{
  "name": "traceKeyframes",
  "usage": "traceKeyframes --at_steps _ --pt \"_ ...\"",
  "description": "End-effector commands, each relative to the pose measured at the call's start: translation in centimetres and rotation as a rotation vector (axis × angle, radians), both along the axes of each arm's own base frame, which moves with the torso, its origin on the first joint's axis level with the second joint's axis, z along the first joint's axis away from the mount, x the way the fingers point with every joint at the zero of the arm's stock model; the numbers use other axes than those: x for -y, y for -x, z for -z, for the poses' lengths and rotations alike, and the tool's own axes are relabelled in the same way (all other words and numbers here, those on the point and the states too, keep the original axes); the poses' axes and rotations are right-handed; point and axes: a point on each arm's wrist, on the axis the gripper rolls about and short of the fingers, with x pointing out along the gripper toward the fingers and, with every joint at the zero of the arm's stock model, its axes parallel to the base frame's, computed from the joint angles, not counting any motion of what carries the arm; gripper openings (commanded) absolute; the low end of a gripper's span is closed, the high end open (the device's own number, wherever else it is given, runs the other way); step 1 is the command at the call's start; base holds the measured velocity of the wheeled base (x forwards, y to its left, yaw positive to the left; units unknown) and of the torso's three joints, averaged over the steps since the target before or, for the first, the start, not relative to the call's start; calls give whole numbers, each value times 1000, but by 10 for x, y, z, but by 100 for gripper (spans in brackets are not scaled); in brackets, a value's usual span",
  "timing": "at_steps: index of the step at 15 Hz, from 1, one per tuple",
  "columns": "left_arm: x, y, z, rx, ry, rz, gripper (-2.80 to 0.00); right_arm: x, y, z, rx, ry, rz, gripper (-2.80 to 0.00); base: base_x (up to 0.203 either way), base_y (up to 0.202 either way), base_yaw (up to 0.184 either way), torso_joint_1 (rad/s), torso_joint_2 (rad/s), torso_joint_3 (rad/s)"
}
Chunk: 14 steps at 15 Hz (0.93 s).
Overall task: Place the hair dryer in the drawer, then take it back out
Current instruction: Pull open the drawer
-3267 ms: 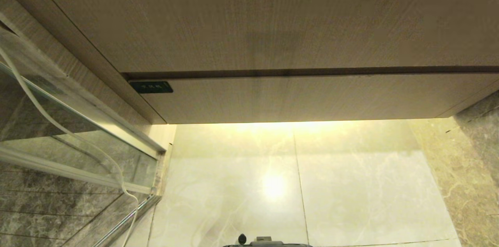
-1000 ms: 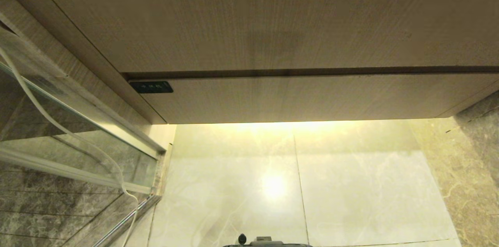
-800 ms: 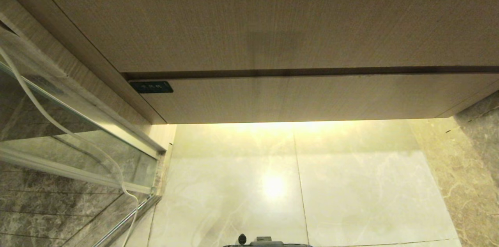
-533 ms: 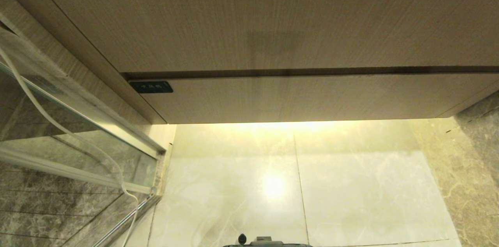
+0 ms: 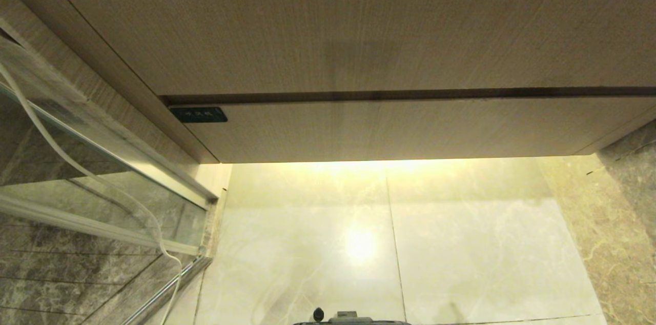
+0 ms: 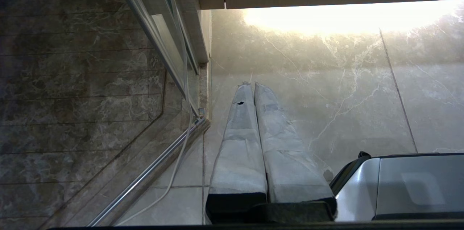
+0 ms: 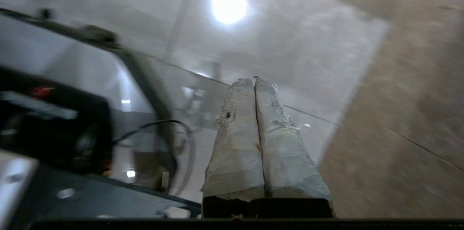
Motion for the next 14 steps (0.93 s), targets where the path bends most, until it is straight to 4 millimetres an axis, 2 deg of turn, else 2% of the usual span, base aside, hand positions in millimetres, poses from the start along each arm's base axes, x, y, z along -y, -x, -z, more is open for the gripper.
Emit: traceKeyframes --at_steps 1,9,14 --pt "0 0 0 0 -1 0 -280 3 6 2 14 26 29 -280 0 0 0 0 0 0" --pt "0 0 0 0 0 0 -280 2 10 20 -63 17 -75 -280 0 0 0 0 0 0" --pt "0 0 0 0 -1 0 -280 -1 3 27 -102 22 -84 -280 0 0 0 0 0 0"
